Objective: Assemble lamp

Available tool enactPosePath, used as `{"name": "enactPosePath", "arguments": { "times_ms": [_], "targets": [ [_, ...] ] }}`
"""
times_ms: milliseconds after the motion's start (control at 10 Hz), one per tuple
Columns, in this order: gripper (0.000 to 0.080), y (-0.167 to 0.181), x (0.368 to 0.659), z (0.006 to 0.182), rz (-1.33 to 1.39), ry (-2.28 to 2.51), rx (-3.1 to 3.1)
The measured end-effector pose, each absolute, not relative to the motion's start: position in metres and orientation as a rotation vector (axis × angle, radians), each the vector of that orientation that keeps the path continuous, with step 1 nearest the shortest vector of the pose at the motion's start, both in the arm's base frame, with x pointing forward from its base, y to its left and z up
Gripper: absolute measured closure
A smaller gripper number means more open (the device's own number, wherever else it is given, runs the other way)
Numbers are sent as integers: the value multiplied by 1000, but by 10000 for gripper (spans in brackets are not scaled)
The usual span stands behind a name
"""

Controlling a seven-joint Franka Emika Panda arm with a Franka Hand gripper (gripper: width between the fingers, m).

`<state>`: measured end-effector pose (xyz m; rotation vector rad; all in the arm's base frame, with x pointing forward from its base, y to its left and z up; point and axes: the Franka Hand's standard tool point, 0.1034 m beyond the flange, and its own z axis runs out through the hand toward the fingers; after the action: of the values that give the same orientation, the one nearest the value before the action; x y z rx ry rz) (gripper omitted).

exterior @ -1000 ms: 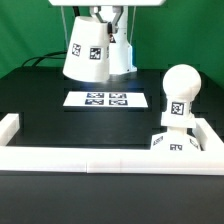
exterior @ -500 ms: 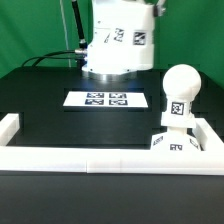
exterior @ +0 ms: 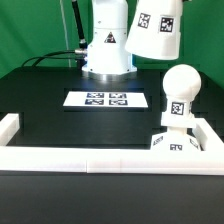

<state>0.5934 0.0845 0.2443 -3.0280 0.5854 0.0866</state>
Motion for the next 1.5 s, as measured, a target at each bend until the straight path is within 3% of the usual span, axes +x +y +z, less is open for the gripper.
{"name": "enactPosePath", "arguments": {
  "times_ms": [200, 900, 1500],
  "targets": [
    [752, 92, 601, 236, 64, 598, -3029],
    [752, 104, 608, 232, -9, 596, -3005],
    [752, 126, 606, 211, 0, 584, -3013]
  ]
}}
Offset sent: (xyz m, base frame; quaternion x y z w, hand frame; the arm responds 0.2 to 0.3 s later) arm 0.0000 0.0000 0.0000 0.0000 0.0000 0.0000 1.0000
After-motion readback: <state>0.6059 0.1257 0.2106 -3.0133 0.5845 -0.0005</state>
